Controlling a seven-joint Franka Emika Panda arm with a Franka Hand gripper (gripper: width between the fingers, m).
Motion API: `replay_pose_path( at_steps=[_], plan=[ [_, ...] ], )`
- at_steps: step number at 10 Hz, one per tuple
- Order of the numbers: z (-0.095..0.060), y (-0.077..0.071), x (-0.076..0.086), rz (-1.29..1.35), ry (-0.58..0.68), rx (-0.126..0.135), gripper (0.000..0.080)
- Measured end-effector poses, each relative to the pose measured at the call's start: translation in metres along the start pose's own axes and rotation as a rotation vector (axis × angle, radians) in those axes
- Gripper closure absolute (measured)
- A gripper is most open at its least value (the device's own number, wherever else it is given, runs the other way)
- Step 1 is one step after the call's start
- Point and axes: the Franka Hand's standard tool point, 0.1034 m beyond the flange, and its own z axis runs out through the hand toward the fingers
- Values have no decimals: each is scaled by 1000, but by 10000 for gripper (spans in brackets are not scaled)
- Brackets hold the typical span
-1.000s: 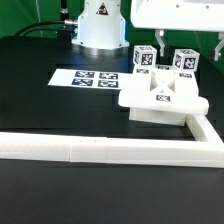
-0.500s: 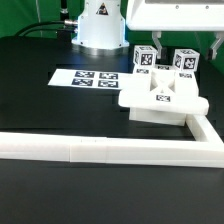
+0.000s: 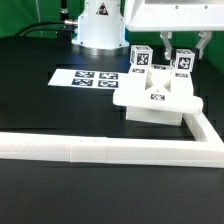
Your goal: Assemble chair
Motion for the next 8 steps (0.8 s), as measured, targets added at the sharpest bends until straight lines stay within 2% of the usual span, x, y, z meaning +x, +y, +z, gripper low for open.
replay_pose_path(
  at_steps=[1, 8],
  plan=[
    [0, 0, 0, 1, 0, 0, 516],
    [0, 2, 1, 499, 6, 5, 515]
  ],
)
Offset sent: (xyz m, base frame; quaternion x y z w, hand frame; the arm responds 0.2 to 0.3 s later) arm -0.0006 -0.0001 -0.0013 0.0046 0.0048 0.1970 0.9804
